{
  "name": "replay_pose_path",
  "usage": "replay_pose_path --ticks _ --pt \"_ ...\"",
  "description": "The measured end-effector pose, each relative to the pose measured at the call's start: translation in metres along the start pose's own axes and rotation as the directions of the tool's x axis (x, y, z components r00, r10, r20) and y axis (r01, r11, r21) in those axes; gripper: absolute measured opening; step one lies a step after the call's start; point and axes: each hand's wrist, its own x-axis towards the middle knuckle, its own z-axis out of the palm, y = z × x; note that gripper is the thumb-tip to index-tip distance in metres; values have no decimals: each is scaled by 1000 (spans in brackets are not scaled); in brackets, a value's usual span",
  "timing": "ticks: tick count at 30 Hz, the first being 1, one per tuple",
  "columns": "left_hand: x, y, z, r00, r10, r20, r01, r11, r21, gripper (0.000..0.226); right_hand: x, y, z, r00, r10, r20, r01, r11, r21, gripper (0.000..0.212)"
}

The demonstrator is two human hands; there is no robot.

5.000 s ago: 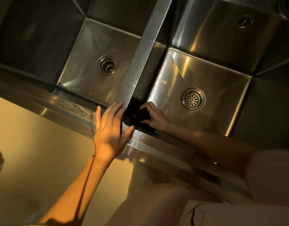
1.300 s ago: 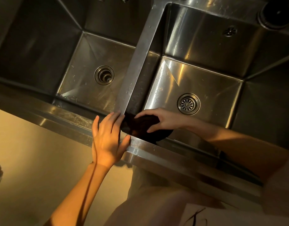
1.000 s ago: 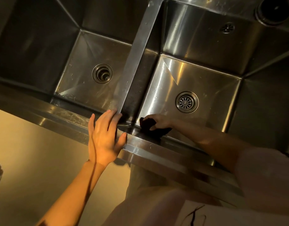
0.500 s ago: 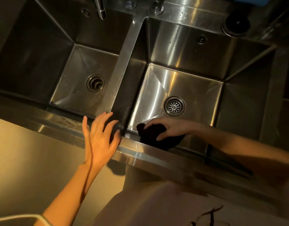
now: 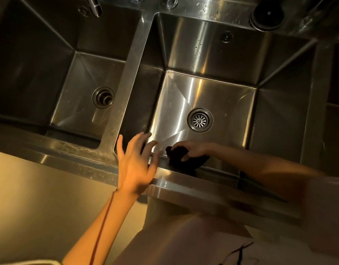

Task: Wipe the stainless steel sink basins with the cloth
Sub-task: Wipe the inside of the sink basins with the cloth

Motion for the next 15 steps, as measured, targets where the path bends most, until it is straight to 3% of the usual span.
replay_pose_path --ticks 8,15 --pt "-4 0 13 1000 -13 28 13 1000 28 39 28 41 25 994 109 -27 -111 989 -97 70" --pt "-5 0 14 1000 4 17 -5 999 32 39 -35 3 6 995 -49 -83 56 994 93 63"
